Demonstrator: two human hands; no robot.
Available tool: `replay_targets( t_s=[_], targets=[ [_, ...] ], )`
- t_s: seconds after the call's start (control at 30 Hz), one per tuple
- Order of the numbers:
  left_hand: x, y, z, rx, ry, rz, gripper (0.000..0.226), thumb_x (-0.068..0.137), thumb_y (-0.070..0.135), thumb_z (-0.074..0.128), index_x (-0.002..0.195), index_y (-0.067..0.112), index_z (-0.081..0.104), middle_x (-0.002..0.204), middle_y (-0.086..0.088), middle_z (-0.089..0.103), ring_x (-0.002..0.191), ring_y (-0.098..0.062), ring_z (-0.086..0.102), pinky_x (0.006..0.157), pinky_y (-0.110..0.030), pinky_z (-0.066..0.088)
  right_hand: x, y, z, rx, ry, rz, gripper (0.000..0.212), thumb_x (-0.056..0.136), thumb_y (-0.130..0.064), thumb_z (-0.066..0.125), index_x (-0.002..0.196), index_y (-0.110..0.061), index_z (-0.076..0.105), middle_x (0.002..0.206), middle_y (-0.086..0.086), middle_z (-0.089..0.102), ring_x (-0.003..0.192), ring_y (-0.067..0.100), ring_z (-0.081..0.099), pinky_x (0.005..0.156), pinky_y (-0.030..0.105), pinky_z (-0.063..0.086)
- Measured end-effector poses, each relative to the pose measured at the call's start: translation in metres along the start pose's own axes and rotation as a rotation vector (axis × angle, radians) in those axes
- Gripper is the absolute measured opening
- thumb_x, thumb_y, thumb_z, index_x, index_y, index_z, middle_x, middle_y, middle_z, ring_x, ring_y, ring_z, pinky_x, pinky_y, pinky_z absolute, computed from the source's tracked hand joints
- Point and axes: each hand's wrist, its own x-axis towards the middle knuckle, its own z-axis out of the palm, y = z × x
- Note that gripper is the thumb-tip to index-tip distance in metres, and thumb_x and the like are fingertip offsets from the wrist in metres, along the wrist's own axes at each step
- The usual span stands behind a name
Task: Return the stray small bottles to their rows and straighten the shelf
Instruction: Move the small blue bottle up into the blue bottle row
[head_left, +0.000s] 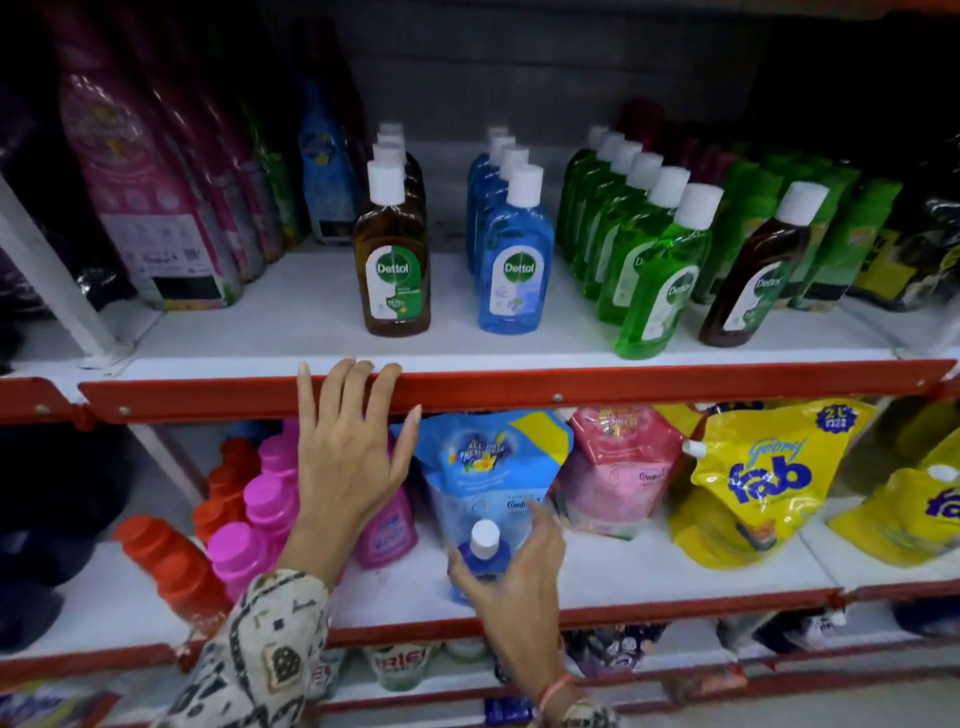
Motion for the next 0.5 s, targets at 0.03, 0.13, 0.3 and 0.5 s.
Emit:
replay_targets(
  t_s=[0.03, 0.13, 0.3, 0.5],
  targets=[
    [0.000, 0.001, 0.001, -0.001, 0.006, -0.007, 0.044, 0.097, 0.039, 0.048, 0.126, 0.008, 0.056, 0.120, -0.018, 0.062, 0.121, -0.037, 0.053, 0.118, -0.060, 0.022, -0.011, 0.007, 0.013, -0.039, -0.013, 0.053, 0.096, 0.059, -0.055, 0.073, 0.134, -0.007, 0.039, 0.124, 0.006, 0.045, 0.116, 0.026, 0.045, 0.096, 0.034, 0.041],
    [0.000, 0.000, 0.002, -0.003, 0.011, 0.001, 0.044, 0.097, 0.039, 0.048, 0.125, 0.007, 0.057, 0.117, -0.018, 0.062, 0.118, -0.037, 0.054, 0.118, -0.060, 0.022, -0.026, 0.025, 0.043, -0.101, -0.013, 0.169, 0.098, 0.055, -0.052, 0.078, 0.130, 0.001, 0.042, 0.119, 0.017, 0.050, 0.108, 0.039, 0.052, 0.093, 0.036, 0.040],
    [-0.001, -0.002, 0.001, -0.004, 0.005, 0.019, 0.044, 0.098, 0.040, 0.047, 0.127, 0.008, 0.056, 0.118, -0.018, 0.062, 0.119, -0.036, 0.054, 0.119, -0.059, 0.022, -0.024, 0.029, 0.060, -0.026, 0.072, 0.301, 0.093, 0.061, -0.031, 0.089, 0.131, 0.004, 0.039, 0.120, 0.018, 0.049, 0.111, 0.039, 0.052, 0.091, 0.046, 0.050],
    [-0.001, -0.002, 0.003, -0.024, 0.005, 0.013, 0.044, 0.098, 0.040, 0.047, 0.127, 0.008, 0.056, 0.118, -0.018, 0.062, 0.119, -0.036, 0.054, 0.119, -0.060, 0.021, -0.021, 0.030, 0.050, 0.011, 0.088, 0.279, 0.076, 0.063, -0.039, 0.085, 0.120, -0.010, 0.043, 0.113, 0.008, 0.058, 0.099, 0.033, 0.063, 0.077, 0.042, 0.054]
  ],
)
